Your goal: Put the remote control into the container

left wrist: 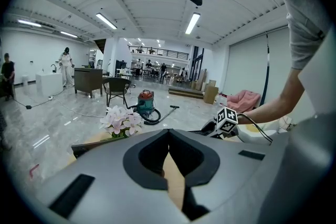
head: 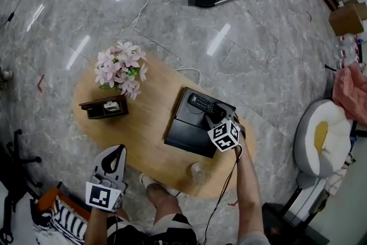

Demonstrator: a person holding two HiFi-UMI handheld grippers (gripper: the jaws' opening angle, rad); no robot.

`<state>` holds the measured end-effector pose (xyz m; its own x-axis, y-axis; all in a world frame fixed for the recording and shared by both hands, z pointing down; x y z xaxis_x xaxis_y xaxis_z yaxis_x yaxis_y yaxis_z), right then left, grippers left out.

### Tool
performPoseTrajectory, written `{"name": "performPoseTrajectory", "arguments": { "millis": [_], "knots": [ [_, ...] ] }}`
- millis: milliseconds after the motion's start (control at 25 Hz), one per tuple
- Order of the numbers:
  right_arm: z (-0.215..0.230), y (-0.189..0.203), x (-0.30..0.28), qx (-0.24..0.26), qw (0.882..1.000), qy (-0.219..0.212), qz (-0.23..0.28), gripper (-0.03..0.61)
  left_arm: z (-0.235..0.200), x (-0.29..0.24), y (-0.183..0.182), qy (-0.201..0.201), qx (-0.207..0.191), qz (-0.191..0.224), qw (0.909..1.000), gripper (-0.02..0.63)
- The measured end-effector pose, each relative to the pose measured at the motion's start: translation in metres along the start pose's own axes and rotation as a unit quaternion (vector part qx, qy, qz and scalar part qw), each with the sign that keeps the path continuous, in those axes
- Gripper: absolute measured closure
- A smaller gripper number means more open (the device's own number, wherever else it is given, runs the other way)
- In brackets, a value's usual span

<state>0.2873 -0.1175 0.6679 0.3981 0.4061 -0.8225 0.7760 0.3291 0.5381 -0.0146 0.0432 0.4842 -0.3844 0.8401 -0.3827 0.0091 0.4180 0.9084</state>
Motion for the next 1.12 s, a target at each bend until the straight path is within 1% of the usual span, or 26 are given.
{"name": "performPoseTrajectory", "arguments": {
  "millis": [240,280,480,600,720,960,1120],
  "knots": [
    [-0.001,-0.001,0.0,0.01,1.0,0.0,-0.003,0.373,-0.001,0.001,0.001,-0.001,0.001,-0.002,1.0,0.606],
    [-0.001,-0.001,0.0,0.017,1.0,0.003,-0.005,0.388,-0.002,0.002,0.001,-0.001,0.0,-0.002,1.0,0.606],
    [-0.005,-0.003,0.003,0.04,0.999,0.019,-0.008,0.416,-0.005,0.006,0.0,0.0,0.0,0.0,1.0,0.606],
    [-0.003,-0.007,0.007,0.044,0.999,0.031,-0.003,0.46,-0.005,0.008,-0.001,0.001,-0.001,0.0,1.0,0.606],
    [-0.005,-0.008,0.008,0.046,0.998,0.033,-0.005,0.476,-0.006,0.01,0.001,0.002,0.001,0.0,1.0,0.606],
    [-0.009,-0.011,0.015,0.036,0.998,0.055,0.003,0.48,-0.012,0.016,-0.003,0.003,-0.001,0.002,1.0,0.606],
    [-0.012,-0.017,0.019,0.035,0.998,0.061,0.006,0.48,-0.017,0.022,-0.007,0.003,0.0,0.003,1.0,0.606]
  ]
}}
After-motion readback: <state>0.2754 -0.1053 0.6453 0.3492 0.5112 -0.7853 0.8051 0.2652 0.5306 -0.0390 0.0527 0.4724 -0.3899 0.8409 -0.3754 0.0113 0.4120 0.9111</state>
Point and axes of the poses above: the fingertips, and each gripper's own axes: x backward along the fingers, z to its right, y out of its underside, the point moved 3 cm from there along x, backward along the fingers, and after that the axes turned 5 degrees about z, right-handed, at the moved point
